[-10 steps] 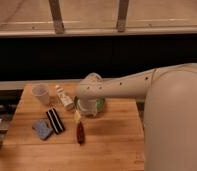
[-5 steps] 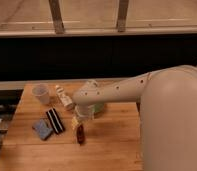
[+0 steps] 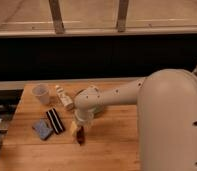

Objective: Place the pepper on the white sponge

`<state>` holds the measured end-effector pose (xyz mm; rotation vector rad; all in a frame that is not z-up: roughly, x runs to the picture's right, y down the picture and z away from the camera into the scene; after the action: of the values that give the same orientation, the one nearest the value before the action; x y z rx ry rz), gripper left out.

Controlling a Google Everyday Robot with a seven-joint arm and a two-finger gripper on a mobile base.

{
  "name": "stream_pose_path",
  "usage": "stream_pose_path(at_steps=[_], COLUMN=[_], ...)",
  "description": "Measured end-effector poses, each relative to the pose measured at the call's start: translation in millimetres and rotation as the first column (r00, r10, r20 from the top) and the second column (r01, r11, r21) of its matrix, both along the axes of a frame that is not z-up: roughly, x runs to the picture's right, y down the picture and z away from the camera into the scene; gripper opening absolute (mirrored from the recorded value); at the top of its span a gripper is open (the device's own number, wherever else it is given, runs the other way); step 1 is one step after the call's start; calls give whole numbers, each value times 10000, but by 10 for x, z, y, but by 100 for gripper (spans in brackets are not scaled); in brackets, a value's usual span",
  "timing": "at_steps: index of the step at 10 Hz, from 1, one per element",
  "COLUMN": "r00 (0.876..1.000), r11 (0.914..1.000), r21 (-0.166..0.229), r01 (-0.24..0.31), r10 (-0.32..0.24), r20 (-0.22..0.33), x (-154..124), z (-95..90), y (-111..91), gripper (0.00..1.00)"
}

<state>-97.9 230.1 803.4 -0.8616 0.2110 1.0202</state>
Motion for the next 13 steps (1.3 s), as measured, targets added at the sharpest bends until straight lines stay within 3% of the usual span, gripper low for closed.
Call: stream_pose_path(at_steps=[2, 8, 11, 13], r00=[10000, 9998, 9994, 9987], r11=[9999, 9997, 9994, 9972], r21=[-145, -168, -4, 545], r01=[-55, -192, -341, -512], r10=[55, 192, 341, 516], r20=[-17, -14, -32, -53], x=[-45, -66, -39, 11], z=[44, 51, 37, -65], y=[81, 130, 97, -116], gripper=[61, 3, 0, 0])
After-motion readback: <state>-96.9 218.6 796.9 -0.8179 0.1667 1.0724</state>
